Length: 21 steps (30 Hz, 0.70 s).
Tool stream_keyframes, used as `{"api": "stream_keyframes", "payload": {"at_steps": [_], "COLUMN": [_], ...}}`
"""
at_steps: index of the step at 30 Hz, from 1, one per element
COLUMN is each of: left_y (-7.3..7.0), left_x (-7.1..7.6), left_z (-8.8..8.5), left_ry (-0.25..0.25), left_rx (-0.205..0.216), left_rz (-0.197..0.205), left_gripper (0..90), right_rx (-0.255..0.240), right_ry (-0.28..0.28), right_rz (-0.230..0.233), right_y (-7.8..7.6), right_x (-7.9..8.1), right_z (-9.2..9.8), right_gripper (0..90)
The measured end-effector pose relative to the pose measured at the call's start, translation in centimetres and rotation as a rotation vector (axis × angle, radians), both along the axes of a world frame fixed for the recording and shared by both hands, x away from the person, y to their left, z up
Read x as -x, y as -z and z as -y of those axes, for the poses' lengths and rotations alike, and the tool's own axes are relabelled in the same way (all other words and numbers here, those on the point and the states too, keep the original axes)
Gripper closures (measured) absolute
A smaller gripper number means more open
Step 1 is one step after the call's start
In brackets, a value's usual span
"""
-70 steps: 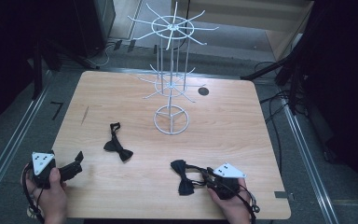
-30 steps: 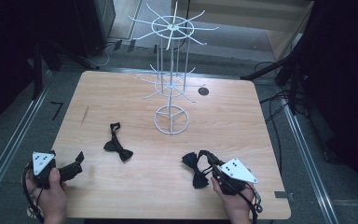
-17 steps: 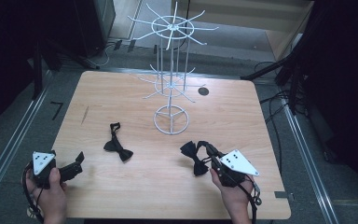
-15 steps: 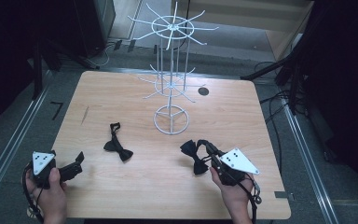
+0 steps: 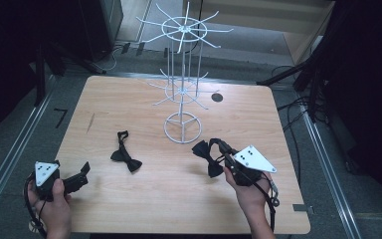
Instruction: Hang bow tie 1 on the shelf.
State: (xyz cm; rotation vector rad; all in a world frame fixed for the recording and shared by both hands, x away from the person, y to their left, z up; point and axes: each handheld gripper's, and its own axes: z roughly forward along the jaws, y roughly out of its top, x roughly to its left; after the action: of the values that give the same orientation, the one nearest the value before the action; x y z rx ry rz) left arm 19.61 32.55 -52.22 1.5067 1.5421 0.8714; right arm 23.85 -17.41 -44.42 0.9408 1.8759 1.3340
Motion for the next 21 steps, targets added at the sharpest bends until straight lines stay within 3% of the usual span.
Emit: {"api": "stream_keyframes", "payload": {"at_steps": [6, 21], "left_y": [0.0, 0.0], "left_x": [0.0, 0.0], "left_z": [0.0, 0.0], "left_ry": [0.000, 0.002], "left_rx": [-0.003, -0.004], "left_rz": [-0.001, -0.001], "left_gripper": [3.5, 3.6], "right_rx": [-0.023, -0.024], "right_ry": [0.000, -0.012], "right_rz": [0.019, 0.059], "right_y": [-0.9, -3.0], "right_x": [-0.6, -2.0], "right_z": [-0.3, -1.1], "right_gripper": [89.9, 89.8]}}
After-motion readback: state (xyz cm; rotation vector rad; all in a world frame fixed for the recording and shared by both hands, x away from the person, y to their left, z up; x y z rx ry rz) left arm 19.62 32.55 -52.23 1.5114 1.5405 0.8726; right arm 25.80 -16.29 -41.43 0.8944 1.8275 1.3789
